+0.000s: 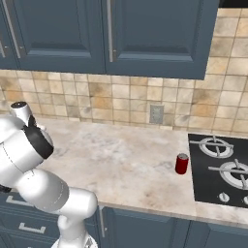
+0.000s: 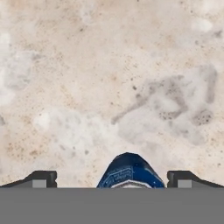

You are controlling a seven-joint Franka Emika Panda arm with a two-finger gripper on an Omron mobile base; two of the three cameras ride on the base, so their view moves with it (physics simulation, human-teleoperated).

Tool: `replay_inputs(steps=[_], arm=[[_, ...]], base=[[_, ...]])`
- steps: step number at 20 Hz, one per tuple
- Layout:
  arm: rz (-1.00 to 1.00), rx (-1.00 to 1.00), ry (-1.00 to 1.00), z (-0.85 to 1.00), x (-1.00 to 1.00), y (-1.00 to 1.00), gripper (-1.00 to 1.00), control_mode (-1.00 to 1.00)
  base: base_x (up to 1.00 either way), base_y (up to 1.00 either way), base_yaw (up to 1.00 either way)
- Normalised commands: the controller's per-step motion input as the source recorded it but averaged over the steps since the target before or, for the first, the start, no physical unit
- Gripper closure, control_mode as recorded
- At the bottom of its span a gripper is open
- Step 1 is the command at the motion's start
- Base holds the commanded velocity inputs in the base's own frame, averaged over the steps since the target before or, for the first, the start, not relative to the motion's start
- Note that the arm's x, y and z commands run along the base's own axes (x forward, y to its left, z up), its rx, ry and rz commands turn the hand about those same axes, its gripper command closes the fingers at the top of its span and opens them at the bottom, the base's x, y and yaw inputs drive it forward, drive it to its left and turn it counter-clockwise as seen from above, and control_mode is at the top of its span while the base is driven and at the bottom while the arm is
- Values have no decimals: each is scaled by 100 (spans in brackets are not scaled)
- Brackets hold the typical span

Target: Four empty soda cans are scattered around the kitchen. Gather all the cans and cluster them next to the stove for recycling.

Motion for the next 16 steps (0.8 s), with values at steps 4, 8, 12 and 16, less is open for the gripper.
replay_inputs(steps=[4,8,12,16], arm=[[-1,0,-1,14,-8,-4,-100,-100],[-1,0,0,-14,-10,-7,-100,-100],[0,0,0,-32,0,-3,-100,-100],[0,0,0,-31,0,-1,-100,-100]], base=[[0,0,0],[0,0,0],[0,0,0],[0,0,0]])
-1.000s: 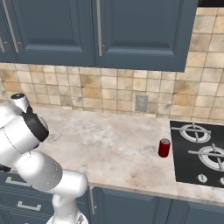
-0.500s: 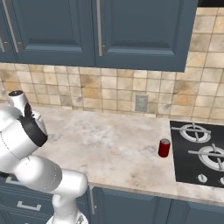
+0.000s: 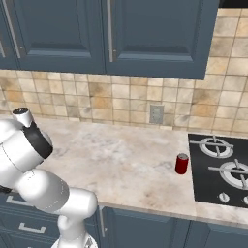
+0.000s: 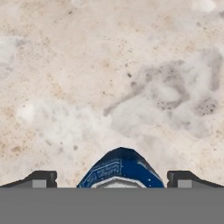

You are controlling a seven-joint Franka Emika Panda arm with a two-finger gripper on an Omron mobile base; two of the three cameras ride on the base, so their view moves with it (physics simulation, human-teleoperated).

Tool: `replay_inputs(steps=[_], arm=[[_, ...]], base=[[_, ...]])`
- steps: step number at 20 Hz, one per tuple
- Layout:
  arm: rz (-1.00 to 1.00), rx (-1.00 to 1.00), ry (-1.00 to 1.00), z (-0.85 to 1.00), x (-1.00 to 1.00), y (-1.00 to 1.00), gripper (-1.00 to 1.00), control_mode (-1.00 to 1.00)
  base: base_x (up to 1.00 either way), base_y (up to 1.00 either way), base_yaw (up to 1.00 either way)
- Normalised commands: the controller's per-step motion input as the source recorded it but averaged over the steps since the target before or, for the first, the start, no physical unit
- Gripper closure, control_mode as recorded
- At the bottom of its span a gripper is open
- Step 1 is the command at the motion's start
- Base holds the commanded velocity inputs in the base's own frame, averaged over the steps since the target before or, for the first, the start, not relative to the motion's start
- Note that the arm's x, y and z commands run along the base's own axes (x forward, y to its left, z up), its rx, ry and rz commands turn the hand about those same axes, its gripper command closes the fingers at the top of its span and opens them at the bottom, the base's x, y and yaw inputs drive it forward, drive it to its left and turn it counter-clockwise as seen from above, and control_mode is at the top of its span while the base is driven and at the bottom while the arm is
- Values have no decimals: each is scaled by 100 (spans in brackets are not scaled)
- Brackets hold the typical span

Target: Four empty soda cans are scattered around the kitchen. Gather all the cans and cluster them next to the stove for recycling.

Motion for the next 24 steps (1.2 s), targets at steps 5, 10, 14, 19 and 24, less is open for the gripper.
replay_inputs(steps=[5,10,14,19,24], arm=[[0,0,0,-8,-2,0,-100,-100],[0,0,0,0,0,0,100,-100],[0,0,0,0,0,0,100,-100],[0,0,0,2,-11,-11,100,-100],[-1,0,-1,33,-95,-11,100,-100]], base=[[0,0,0],[0,0,0],[0,0,0],[0,0,0],[0,0,0]])
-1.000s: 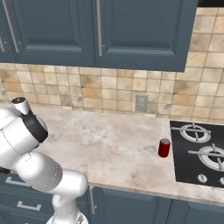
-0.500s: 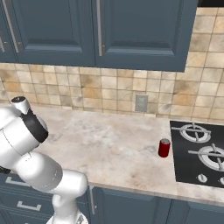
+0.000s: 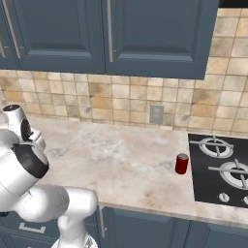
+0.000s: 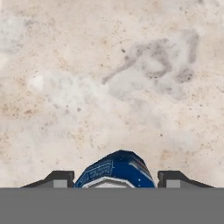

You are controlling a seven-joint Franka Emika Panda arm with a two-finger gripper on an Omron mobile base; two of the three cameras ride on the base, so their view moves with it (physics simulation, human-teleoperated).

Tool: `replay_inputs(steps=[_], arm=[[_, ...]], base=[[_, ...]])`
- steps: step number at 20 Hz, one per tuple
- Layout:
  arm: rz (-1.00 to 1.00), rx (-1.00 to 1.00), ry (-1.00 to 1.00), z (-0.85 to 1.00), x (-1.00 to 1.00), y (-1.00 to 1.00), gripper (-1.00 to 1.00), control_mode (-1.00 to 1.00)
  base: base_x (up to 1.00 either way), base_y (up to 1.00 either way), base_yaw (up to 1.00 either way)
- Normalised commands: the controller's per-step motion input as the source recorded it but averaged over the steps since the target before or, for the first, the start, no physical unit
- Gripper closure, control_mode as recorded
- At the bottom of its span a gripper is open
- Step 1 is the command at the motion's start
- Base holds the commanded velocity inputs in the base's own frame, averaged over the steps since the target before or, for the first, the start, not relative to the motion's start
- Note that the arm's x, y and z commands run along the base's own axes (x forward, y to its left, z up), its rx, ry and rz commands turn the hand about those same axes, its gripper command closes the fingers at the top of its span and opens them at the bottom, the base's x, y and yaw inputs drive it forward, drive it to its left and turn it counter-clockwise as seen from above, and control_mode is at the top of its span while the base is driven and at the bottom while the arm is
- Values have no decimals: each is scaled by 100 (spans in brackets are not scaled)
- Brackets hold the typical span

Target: Four empty soda cans are scattered around the kitchen. Gather all the cans and cluster them next to the stove for recycling.

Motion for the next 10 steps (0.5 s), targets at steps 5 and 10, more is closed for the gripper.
replay_inputs(steps=[5,10], arm=[[-2,-2,1,73,-70,-35,100,-100],[-2,-5,11,85,-20,-80,100,-100]], base=[[0,0,0],[0,0,0]])
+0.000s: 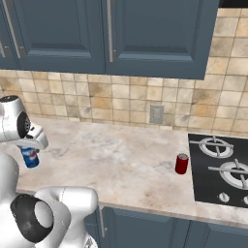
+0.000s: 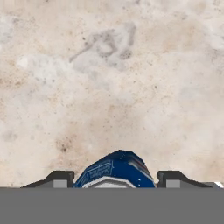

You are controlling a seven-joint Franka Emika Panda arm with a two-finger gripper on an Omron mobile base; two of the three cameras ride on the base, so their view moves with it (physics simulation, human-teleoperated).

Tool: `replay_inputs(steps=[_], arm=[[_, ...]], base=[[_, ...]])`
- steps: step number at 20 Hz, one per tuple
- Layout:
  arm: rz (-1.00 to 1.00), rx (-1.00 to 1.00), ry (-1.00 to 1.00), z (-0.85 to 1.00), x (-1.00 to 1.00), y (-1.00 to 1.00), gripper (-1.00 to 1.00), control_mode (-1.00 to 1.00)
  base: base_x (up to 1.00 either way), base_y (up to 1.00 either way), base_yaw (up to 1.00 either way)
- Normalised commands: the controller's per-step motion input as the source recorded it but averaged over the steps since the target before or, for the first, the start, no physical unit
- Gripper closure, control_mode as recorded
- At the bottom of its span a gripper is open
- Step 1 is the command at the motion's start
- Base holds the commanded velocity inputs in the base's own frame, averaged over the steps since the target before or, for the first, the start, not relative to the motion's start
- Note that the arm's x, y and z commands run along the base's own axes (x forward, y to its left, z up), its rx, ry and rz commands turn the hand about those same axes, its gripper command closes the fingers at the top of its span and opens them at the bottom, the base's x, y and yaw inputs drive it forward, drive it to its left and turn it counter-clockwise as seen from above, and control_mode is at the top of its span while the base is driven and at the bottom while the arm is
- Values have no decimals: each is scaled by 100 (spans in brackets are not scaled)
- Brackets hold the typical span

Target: Four empty soda cans are scattered around the kitchen. Gather all the cans and cluster them next to the stove for recycling.

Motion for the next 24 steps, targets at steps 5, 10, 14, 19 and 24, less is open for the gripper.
replay_inputs(steps=[5,10,14,19,24], arm=[[0,-4,6,30,-15,-96,100,-100],[0,-2,0,0,0,-92,100,-100],[0,0,0,0,0,0,100,-100],[0,0,0,0,0,0,100,-100],[0,0,0,0,0,0,100,-100]], base=[[0,0,0],[0,0,0],[0,0,0],[0,0,0],[0,0,0]])
